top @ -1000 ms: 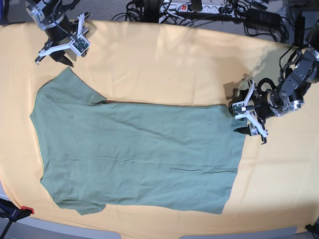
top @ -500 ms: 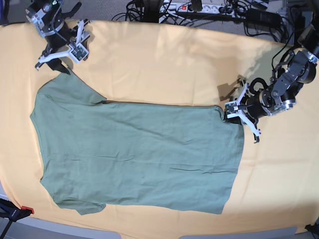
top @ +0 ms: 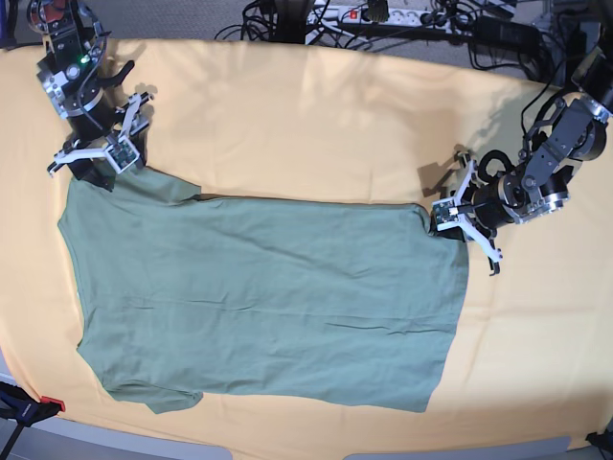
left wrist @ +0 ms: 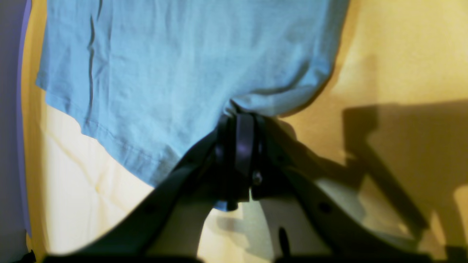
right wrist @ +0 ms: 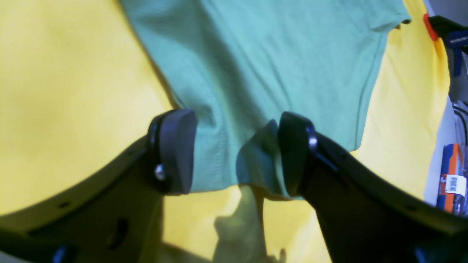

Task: Fold the T-shirt properly
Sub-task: 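Pinch the green shirt's edge with both grippers and drag it toward the robot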

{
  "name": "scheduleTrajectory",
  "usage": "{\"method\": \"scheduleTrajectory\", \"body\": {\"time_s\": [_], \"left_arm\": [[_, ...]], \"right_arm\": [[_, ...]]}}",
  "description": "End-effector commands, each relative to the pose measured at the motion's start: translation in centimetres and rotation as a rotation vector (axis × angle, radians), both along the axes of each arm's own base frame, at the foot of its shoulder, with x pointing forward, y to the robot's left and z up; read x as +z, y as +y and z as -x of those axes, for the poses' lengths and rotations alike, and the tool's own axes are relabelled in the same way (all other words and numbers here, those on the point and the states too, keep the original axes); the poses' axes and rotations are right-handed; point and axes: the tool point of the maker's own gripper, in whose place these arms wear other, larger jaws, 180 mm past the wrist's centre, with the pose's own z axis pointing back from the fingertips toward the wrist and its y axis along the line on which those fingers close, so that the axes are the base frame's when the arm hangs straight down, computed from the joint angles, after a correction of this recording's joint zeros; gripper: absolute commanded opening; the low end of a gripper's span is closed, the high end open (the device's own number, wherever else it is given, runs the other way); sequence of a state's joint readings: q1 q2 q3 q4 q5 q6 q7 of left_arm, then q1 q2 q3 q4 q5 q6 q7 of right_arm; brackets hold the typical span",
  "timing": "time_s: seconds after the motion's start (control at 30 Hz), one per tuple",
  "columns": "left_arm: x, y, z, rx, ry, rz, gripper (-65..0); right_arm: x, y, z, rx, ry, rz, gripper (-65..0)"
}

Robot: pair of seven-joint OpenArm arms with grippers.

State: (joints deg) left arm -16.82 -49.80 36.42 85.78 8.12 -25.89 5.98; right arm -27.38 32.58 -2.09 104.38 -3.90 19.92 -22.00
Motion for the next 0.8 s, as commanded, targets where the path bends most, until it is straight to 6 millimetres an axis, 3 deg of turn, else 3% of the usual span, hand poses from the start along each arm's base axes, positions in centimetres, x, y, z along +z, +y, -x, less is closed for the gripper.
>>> {"method": "scheduleTrajectory", "body": {"time_s": [0.0,0.13,0.27,0.47,0.77], "left_arm": [[-0.1,1.3,0.0,0.007,0.007,-0.052,-65.0],[0.0,1.3,-0.1,0.008,0.006,-0.052,-65.0],[0.5,1.5,-0.3,0.018,0.004,-0.041,-65.0],[2.2,2.2,0.0,0.009,-0.008,-0.070,-65.0],[4.6,1.2,3.0,-0.081,0.073,-0.064,-65.0]], "right_arm": [[-0.8,-1.6,0.9,-0.010,0.065,0.068,-33.1],[-0.7,-1.8,0.9,0.004,0.071,0.079,-65.0],[0.4,-2.1,0.2,-0.035,0.029,0.093,-65.0],[3.9,-2.4,-0.3,-0.055,-0.020,0.166,-65.0],[5.9,-1.2,3.9,0.004,0.031,0.226,-65.0]]}}
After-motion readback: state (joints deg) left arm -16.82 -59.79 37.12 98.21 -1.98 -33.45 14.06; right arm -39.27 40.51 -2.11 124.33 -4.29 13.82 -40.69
